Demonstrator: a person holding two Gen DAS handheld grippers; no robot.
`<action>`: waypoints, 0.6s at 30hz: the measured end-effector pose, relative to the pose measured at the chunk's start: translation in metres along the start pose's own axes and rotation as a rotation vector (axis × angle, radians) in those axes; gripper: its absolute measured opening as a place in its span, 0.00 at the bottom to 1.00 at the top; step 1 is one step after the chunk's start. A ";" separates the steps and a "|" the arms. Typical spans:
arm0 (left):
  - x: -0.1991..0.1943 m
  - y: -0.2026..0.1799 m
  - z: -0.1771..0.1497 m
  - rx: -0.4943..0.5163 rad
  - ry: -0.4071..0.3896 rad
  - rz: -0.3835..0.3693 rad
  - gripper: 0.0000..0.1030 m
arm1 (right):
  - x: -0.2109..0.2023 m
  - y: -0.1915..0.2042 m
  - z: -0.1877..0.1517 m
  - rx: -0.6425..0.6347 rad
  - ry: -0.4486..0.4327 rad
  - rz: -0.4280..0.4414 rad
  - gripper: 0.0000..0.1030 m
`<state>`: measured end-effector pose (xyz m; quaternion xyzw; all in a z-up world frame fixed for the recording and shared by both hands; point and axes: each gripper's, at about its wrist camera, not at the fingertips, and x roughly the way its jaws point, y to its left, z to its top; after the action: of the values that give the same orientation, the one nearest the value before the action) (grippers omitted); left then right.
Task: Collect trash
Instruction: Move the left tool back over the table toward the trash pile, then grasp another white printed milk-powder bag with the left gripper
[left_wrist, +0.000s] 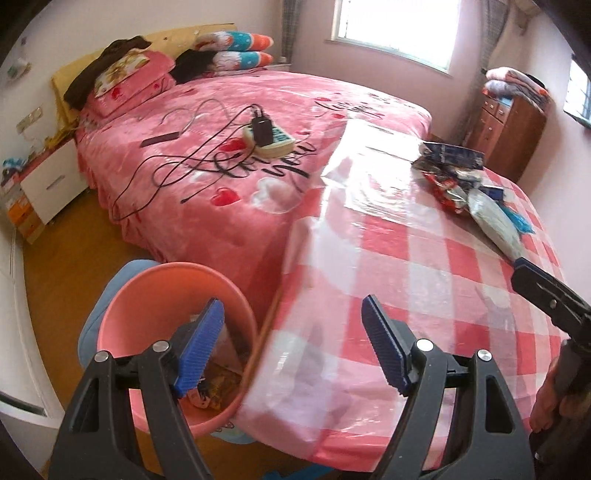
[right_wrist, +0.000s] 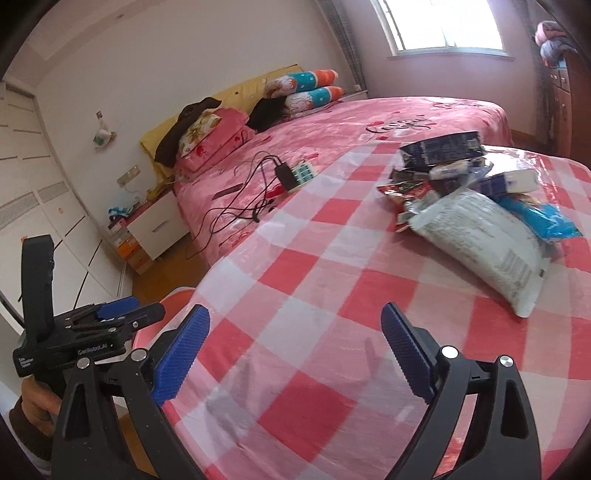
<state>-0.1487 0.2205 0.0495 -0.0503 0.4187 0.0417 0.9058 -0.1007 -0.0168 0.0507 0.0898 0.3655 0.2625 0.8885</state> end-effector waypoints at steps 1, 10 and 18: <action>-0.001 -0.005 0.001 0.010 0.000 -0.001 0.75 | -0.002 -0.004 0.000 0.005 -0.003 -0.005 0.90; -0.003 -0.043 0.007 0.075 0.000 -0.014 0.75 | -0.024 -0.045 0.007 0.075 -0.048 -0.061 0.90; 0.002 -0.087 0.028 0.130 -0.004 -0.072 0.75 | -0.047 -0.093 0.010 0.176 -0.094 -0.113 0.90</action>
<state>-0.1159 0.1374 0.0706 -0.0064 0.4164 -0.0180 0.9090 -0.0844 -0.1196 0.0535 0.1590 0.3498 0.1743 0.9066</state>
